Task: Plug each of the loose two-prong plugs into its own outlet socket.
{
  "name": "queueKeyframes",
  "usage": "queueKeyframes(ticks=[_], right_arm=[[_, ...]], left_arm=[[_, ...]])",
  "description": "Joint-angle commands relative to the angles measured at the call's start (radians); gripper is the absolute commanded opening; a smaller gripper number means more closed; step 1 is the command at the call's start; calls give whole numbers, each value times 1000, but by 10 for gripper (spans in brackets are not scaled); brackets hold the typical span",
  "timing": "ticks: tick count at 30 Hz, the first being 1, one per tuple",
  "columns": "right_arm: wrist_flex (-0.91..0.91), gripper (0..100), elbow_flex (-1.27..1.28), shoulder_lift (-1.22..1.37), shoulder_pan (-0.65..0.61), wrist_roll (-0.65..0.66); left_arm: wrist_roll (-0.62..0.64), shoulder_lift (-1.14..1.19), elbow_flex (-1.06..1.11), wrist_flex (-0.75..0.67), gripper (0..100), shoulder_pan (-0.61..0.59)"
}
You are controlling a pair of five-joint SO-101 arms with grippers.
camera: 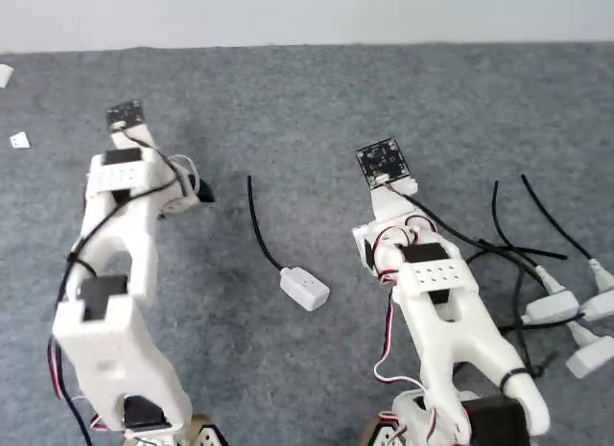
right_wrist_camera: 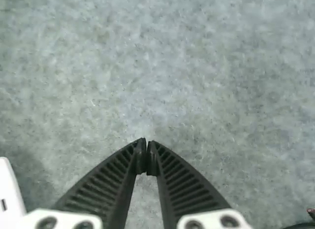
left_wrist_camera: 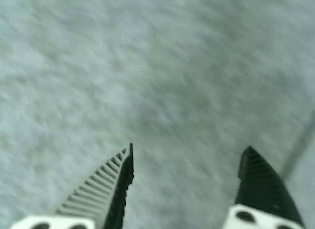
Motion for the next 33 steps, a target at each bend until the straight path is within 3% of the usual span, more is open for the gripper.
queueKeyframes(ticks=[1, 5, 9, 15, 20, 24, 33], right_arm=[[42, 9, -2, -64, -36, 40], [147, 9, 92, -191, -274, 106], [154, 9, 187, -297, -438, 135], [222, 9, 176, -306, -470, 133], [257, 9, 175, -311, -576, 132], [252, 9, 158, -295, -596, 107], [186, 9, 43, -38, -490, 135]], left_arm=[[-23, -388, 380, -195, 330, 57], [-25, -707, 671, -336, 323, -8], [-25, -786, 748, -308, 322, -26], [-29, -537, 599, -311, 191, -32], [-123, -305, 415, -310, 74, -75], [-126, -230, 340, -278, 64, -91], [-127, -224, 332, -259, 65, -89]])
